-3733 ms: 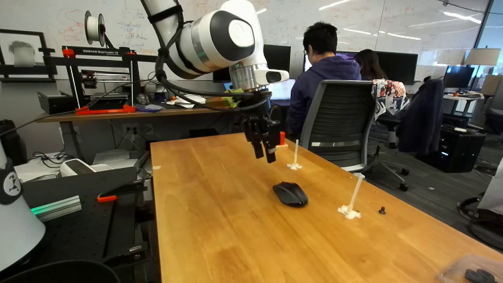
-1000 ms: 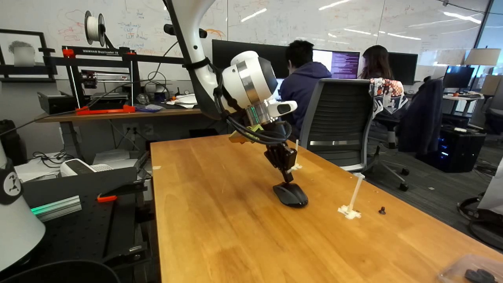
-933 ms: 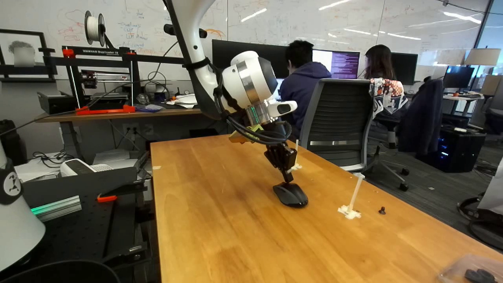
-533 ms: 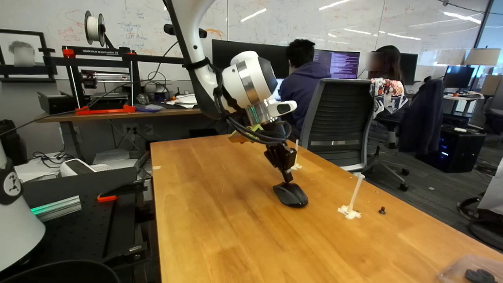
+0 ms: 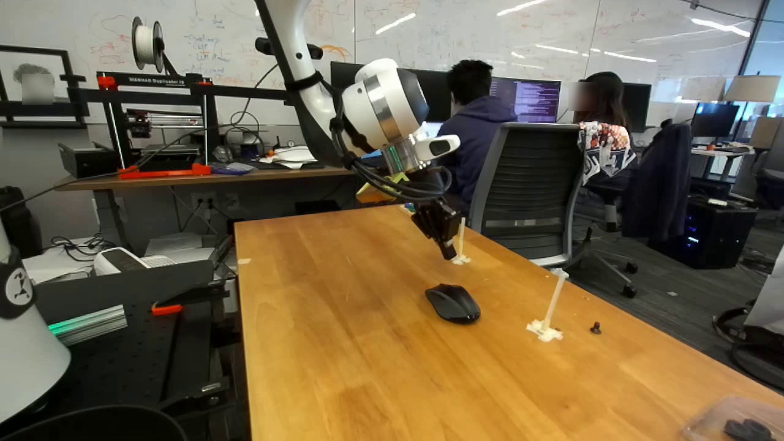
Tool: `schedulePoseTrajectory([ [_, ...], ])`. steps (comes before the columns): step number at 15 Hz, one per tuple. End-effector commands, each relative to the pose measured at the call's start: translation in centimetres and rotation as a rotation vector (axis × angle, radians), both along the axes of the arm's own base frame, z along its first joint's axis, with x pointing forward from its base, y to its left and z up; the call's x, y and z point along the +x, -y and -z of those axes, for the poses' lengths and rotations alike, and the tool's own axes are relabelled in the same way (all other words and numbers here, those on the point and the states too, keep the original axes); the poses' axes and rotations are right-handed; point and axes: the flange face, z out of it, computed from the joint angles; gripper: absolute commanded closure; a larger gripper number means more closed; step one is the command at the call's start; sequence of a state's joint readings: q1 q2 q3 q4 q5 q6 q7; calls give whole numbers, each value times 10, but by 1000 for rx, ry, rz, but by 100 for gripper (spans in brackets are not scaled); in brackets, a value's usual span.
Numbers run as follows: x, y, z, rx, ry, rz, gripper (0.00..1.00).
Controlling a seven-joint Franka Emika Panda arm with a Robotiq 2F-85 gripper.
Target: Right click the mouse
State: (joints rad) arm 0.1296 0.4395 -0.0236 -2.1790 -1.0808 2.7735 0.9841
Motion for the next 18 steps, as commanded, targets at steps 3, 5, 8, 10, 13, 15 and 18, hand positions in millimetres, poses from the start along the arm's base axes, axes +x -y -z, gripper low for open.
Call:
schedulePoseTrajectory([
  [3,-30,0,-45,54,-97,-2,100],
  [5,-38,1,-62,84,-134,1,100],
  [8,-47,8,-90,127,-200,15,100],
  [10,-53,13,-110,163,-255,-2,100],
  [13,-61,20,-139,190,-340,-37,100],
  [15,-66,24,-160,196,-382,-50,99],
  [18,-79,27,-185,219,-444,-101,98],
])
